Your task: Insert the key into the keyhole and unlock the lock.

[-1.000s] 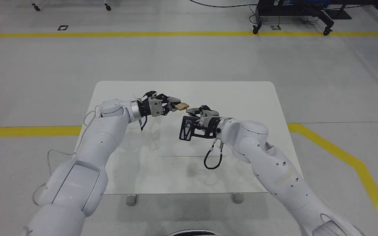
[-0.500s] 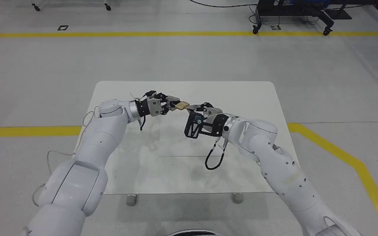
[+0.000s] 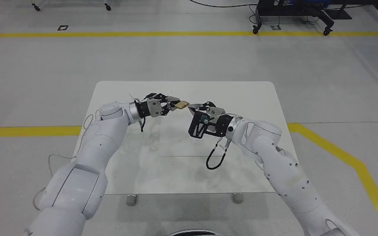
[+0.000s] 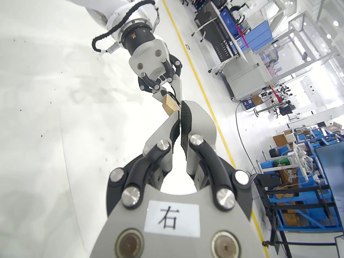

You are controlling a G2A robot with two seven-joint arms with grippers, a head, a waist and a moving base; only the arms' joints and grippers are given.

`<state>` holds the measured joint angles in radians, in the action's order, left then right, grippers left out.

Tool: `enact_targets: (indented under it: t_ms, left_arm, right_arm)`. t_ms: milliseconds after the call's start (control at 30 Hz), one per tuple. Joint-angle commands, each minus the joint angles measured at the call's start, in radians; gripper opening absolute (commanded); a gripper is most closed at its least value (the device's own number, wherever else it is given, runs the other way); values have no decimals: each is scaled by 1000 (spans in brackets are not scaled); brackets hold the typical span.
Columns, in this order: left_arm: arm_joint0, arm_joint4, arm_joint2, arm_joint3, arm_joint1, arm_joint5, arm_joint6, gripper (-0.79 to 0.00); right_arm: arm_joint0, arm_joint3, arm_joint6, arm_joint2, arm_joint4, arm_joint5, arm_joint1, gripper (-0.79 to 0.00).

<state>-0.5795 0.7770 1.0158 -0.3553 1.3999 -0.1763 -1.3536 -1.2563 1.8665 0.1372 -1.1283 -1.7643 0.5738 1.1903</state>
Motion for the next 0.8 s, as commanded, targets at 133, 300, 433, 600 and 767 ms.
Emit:
enact_targets:
  t_ms: [133, 300, 433, 600, 767]
  left_arm:
    - [-28, 23, 17, -57, -11, -115, -33, -785]
    - [-43, 21, 23, -84, -18, -158, -59, -785]
    - [-52, 0, 17, -105, -24, -171, -96, -785]
    - [-58, -9, 18, -117, -29, -174, -113, -785]
    - [-62, -11, 19, -123, -31, -176, -113, -785]
  right_arm:
    - [-78, 68, -112, -58, -139, -3, -24, -785]
    - [-104, 109, -144, -49, -285, 20, -38, -785]
    - [-96, 122, -139, -14, -347, 32, -39, -785]
    - [-79, 128, -134, 16, -381, 29, -38, -785]
    - [-69, 134, -125, 29, -405, 42, -39, -785]
